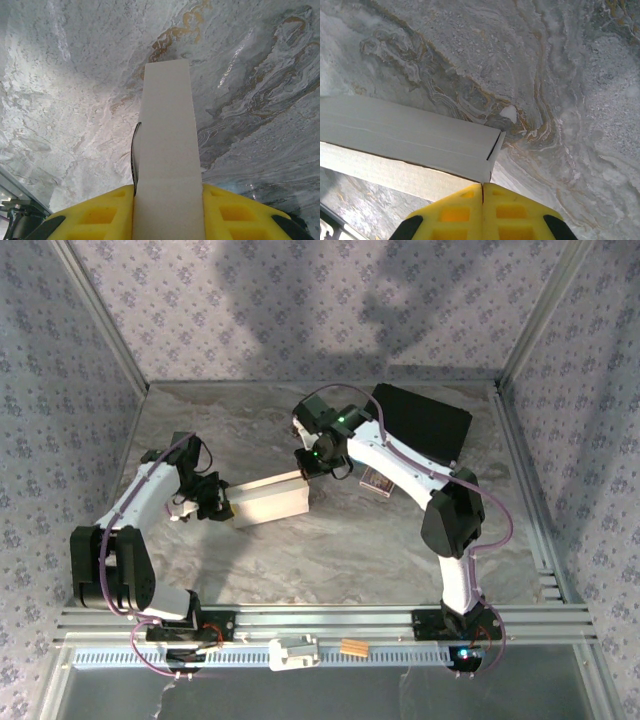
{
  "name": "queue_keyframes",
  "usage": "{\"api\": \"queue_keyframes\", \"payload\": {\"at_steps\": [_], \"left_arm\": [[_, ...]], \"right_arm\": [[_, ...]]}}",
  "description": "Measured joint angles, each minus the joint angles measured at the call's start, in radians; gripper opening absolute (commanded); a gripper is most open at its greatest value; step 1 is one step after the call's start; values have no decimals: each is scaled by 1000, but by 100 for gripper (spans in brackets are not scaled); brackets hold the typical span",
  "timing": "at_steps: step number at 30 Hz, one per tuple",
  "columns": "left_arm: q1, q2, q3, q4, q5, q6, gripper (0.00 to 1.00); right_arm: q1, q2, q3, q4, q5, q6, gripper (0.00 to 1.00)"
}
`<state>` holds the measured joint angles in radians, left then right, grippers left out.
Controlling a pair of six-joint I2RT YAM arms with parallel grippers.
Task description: Fold the paper box
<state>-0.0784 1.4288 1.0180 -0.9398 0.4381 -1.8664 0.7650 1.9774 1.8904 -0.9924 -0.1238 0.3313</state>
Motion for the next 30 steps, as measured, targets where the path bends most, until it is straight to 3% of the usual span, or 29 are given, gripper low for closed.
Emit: {"api": "queue_keyframes", "payload": {"at_steps": [20, 30], "left_arm": [[0, 1, 0, 4, 0, 1, 4], [0, 1, -3, 5, 0, 7, 4]], "right_arm": [[48, -78, -139, 131, 115, 119, 0], [50, -87, -148, 126, 109, 180, 0]]}}
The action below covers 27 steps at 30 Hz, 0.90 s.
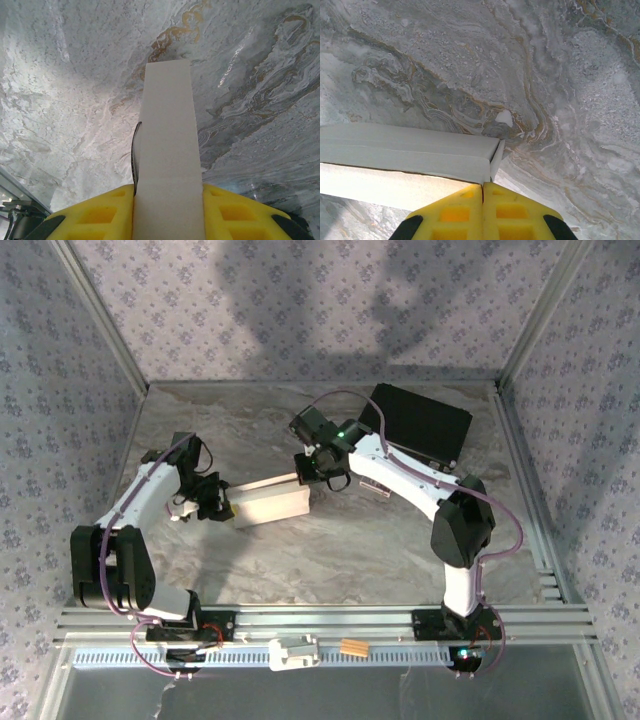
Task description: Fold the paper box
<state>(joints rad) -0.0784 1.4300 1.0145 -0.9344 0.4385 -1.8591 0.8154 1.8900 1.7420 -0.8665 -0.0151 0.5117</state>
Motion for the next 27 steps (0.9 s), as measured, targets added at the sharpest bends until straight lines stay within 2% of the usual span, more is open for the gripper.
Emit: {"api": "queue_keyframes", "payload": {"at_steps": [13, 22, 27], "left_arm": [[0, 1, -6, 5, 9, 0, 4], [5, 14, -7, 11, 18, 0, 4], [13, 21, -7, 14, 19, 19, 15]], "right_arm": [[-4, 3, 24, -53, -33, 57, 0], [22, -28, -63, 42, 30, 45, 0], [64, -75, -153, 114, 118, 26, 0]]}}
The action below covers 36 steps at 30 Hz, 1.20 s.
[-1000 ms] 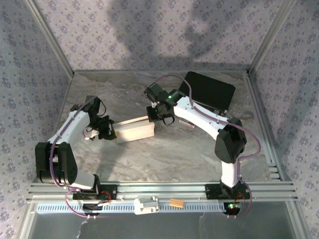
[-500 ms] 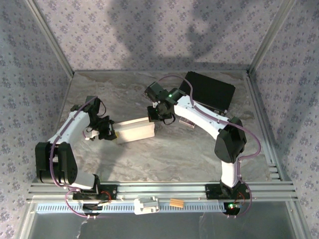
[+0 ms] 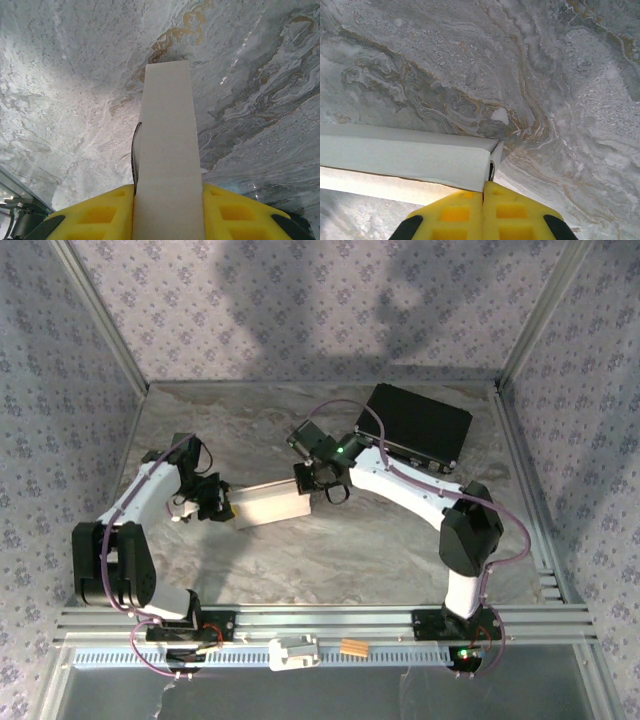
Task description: Fold the paper box
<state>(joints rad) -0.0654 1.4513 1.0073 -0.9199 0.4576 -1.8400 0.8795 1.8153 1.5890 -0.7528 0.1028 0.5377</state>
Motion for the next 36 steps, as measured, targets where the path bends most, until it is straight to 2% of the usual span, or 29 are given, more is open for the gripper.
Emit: {"api": "queue_keyframes", "payload": {"at_steps": [2, 5, 7, 12, 17, 21, 23, 27, 32, 36], "left_arm": [[9, 7, 6, 1, 3, 20, 38], [18, 8, 10, 11, -12, 45, 58], [31, 3, 0, 27, -19, 58, 66], [66, -49, -31, 43, -25, 101, 74], [92, -75, -11, 0, -43, 213, 74], [91, -122, 46, -71, -122, 368, 62], [84, -170, 96, -109, -197, 491, 46], [60, -283, 138, -129, -293, 751, 40], [-3, -351, 146, -124, -325, 1104, 42], [-72, -324, 170, -124, -355, 1302, 45]], "right_arm": [[11, -14, -34, 21, 16, -4, 0], [20, -21, -53, 34, 32, -4, 0], [22, -21, -53, 37, 38, -4, 0], [22, -20, -53, 37, 44, -4, 0], [22, -13, -37, 23, 46, -4, 0], [22, -8, -27, 9, 48, -4, 0], [21, -2, -15, -5, 47, -4, 0], [19, 15, 11, -25, 47, -4, 0], [15, 28, 32, -39, 47, -7, 0], [11, 29, 35, -44, 43, -11, 0]]}}
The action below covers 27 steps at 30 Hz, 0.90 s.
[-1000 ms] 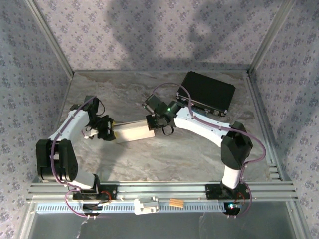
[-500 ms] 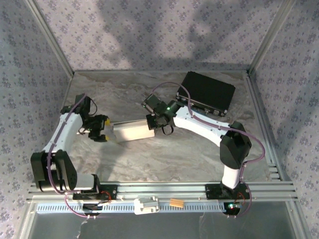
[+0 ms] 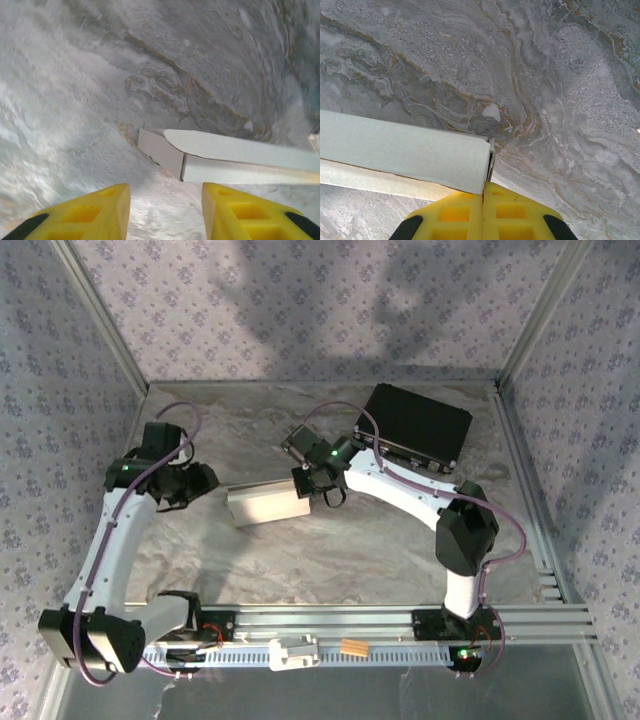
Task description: Fold the paper box
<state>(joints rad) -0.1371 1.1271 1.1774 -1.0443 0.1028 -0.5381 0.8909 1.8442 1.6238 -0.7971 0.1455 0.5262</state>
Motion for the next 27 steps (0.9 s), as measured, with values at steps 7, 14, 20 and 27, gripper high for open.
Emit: {"api": "queue_keyframes", "payload": {"at_steps": [7, 14, 20, 27], "left_arm": [[-101, 79, 24, 23, -77, 253, 44], [-116, 150, 26, 22, -127, 420, 43], [-135, 156, 26, 26, -143, 505, 41], [-154, 163, 26, 32, -152, 558, 38]], "right_arm": [[-7, 0, 0, 0, -4, -11, 0], [-12, 2, 4, -4, -19, -19, 0], [-14, 2, 6, -8, -26, -21, 0], [-16, 2, 6, -7, -29, -22, 0]]}}
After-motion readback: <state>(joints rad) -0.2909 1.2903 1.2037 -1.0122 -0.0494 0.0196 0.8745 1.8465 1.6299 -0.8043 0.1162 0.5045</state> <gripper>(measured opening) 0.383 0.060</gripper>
